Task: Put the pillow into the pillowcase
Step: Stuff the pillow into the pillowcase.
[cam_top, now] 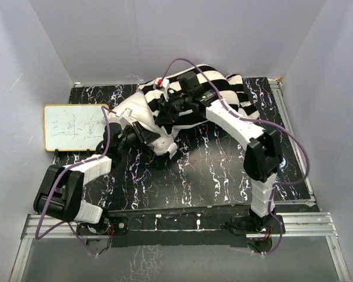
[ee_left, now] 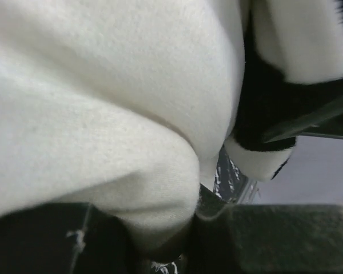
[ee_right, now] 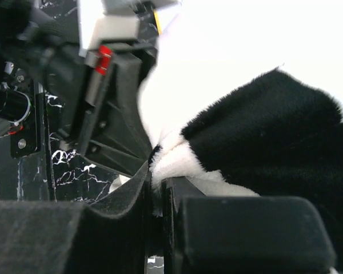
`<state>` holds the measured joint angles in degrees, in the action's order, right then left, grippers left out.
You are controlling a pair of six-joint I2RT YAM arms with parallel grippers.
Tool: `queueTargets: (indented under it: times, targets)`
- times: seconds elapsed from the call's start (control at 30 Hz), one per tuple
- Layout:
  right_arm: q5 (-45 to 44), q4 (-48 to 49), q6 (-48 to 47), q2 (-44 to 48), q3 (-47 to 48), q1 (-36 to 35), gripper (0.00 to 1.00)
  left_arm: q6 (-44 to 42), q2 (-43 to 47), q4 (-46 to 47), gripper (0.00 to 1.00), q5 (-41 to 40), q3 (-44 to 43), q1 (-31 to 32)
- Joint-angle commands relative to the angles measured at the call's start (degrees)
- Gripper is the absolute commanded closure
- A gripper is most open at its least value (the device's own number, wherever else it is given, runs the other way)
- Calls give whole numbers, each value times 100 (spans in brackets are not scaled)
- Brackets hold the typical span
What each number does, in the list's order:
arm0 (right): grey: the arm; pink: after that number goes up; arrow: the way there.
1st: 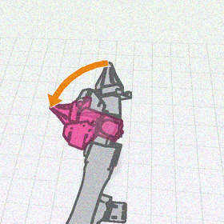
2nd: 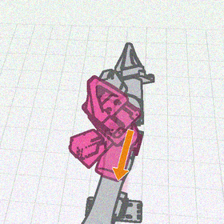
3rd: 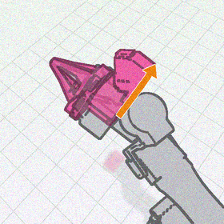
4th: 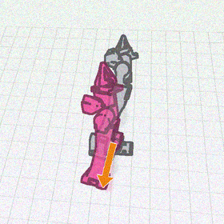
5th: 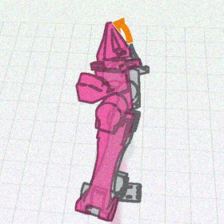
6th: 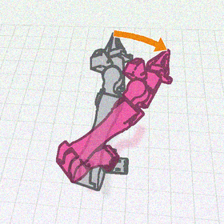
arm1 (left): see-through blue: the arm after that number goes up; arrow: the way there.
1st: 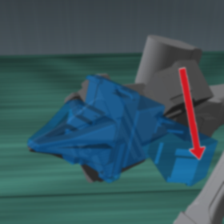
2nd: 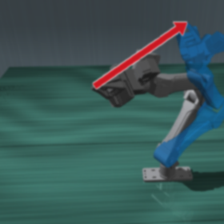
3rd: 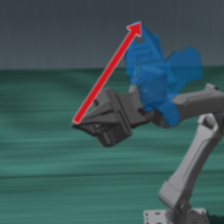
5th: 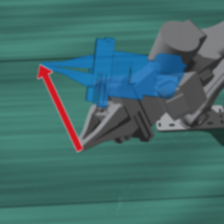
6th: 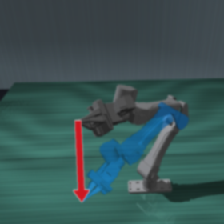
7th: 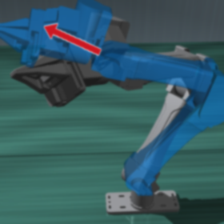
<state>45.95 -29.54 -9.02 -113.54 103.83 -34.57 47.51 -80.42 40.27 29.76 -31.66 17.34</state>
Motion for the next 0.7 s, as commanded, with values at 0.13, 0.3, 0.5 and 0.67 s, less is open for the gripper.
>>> queueTargets:
  times: [0.13, 0.3, 0.5, 0.67]
  targets:
    - [1472, -869, -1051, 1525, 1903, -288, 92, 404, 145, 264, 100, 1160, -1752, 258]
    - [1588, -1158, -999, 1695, 3052, -209, 92, 894, -123, -272, 100, 1179, -2909, 578]
    - [2134, -1007, -564, 1943, 3530, 78, 92, 2477, -882, 777, 100, 582, -3685, 1474]
    - [1543, -614, 69, 1912, 3633, 145, 92, 4232, -1270, 2514, 100, -419, -3600, 2155]
